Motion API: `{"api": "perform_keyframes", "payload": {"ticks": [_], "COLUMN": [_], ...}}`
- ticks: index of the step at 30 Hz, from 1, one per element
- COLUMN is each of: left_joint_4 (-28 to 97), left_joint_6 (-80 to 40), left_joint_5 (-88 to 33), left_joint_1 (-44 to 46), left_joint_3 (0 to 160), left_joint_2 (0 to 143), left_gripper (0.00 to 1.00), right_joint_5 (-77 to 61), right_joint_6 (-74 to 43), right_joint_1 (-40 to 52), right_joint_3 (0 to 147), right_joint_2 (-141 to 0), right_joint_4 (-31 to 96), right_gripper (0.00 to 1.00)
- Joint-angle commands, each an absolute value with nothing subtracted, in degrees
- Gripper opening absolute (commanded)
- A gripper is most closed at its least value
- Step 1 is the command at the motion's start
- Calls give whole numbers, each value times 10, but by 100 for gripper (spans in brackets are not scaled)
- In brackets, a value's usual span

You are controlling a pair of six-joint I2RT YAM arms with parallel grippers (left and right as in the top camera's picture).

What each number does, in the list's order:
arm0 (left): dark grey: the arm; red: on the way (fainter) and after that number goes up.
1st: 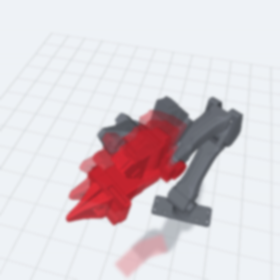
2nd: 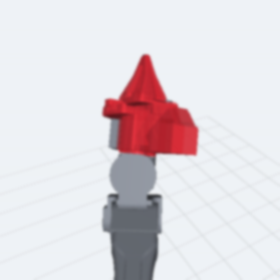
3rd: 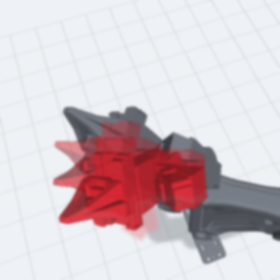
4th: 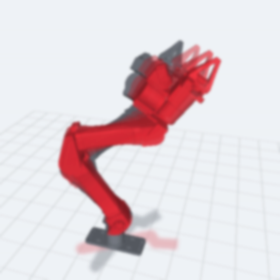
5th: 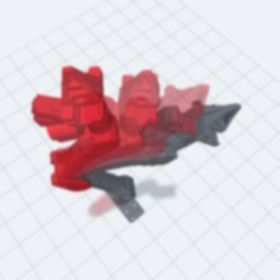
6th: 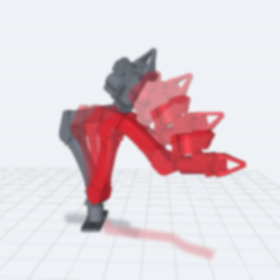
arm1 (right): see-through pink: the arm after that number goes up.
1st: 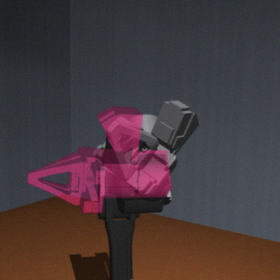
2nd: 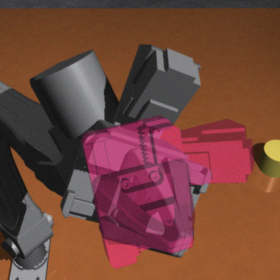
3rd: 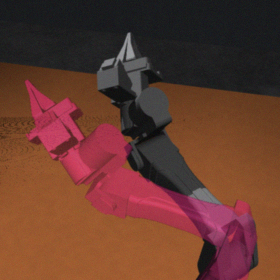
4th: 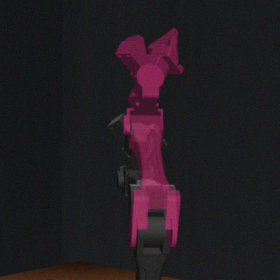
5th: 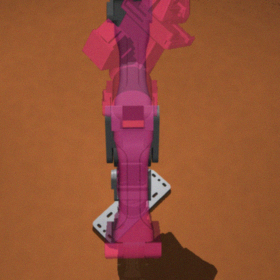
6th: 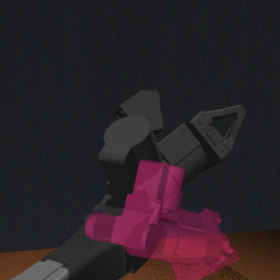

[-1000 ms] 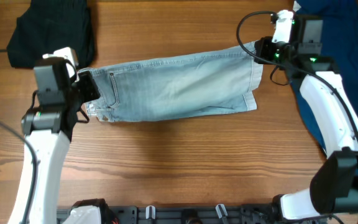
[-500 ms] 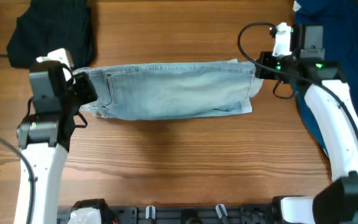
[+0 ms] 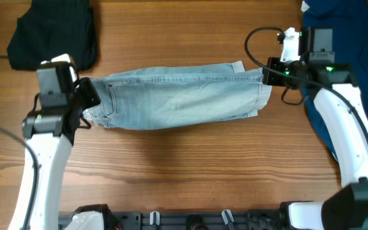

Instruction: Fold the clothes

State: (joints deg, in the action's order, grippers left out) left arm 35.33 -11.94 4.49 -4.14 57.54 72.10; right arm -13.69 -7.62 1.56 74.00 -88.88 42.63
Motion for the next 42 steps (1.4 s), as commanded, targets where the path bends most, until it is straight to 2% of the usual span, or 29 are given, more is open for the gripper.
{"api": "perform_keyframes", "payload": {"ticks": [1, 11, 13, 14, 15, 16, 17, 23, 29, 34, 39, 42], "left_joint_4": [311, 154, 147, 143, 141, 141, 141, 155, 244, 249, 220, 204], "left_joint_6": [-125, -129, -129, -129, -129, -129, -129, -145, -140, -106, -80, -79], "left_joint_5": [67, 67, 67, 67, 67, 67, 67, 65, -21, -118, -155, -163], "left_joint_1": [-44, -44, -44, -44, -44, -44, -44, -44, -44, -43, -44, -44], "left_joint_3": [588, 588, 588, 588, 588, 588, 588, 588, 588, 588, 588, 588], "left_joint_2": [791, 915, 924, 930, 932, 932, 932, 901, 827, 881, 937, 964], "left_gripper": [4, 4, 7, 37, 63, 78, 100, 100, 100, 98, 97, 96], "right_joint_5": [-125, -154, -156, -156, -156, -156, -156, -177, -202, -212, -278, -262], "right_joint_6": [-84, -90, -92, -91, -91, -92, -92, -89, -58, -64, -50, -68], "right_joint_1": [13, 21, 28, 37, 40, 43, 46, 45, 60, 83, 114, 138], "right_joint_3": [746, 746, 746, 746, 746, 746, 746, 748, 743, 719, 719, 719], "right_joint_2": [-947, -1092, -1112, -1130, -1136, -1140, -1140, -1085, -1040, -1081, -1089, -1094], "right_joint_4": [395, 217, 191, 165, 155, 147, 139, 171, 258, 231, 175, 147], "right_gripper": [4, 4, 5, 32, 67, 91, 99, 100, 99, 94, 94, 92]}}
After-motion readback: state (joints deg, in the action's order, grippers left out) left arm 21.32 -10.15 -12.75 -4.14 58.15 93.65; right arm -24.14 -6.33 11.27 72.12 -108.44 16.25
